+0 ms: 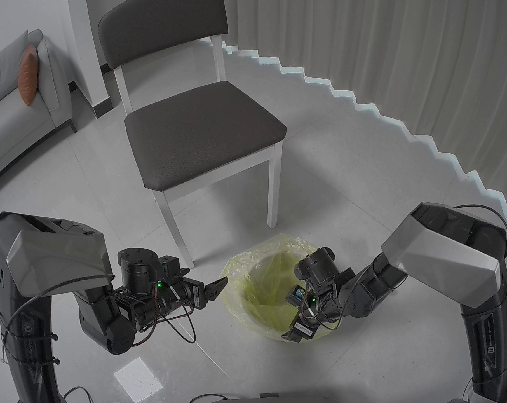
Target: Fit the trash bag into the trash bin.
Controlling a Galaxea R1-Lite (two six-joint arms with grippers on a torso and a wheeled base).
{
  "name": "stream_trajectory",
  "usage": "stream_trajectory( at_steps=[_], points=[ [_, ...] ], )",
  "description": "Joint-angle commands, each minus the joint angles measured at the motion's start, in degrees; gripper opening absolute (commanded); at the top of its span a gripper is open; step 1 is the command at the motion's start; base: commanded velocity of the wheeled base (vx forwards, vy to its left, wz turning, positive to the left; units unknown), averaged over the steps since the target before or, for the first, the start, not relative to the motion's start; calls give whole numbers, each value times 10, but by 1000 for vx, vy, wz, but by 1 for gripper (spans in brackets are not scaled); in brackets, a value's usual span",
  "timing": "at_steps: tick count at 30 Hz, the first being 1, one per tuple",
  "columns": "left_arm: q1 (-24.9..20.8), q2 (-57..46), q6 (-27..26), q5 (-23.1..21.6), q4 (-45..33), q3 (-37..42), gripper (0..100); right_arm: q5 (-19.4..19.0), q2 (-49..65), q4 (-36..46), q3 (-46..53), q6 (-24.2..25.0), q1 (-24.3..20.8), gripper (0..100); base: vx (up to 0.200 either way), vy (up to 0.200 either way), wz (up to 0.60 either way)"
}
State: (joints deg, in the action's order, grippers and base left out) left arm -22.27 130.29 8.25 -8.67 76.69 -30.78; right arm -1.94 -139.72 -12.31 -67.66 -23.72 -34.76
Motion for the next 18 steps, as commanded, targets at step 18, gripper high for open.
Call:
stream_trajectory(
  at_steps=[18],
  points=[
    [0,1,3,0,4,6,100,-10,33,27,-85,2,225,100,0,0,0]
  ],
)
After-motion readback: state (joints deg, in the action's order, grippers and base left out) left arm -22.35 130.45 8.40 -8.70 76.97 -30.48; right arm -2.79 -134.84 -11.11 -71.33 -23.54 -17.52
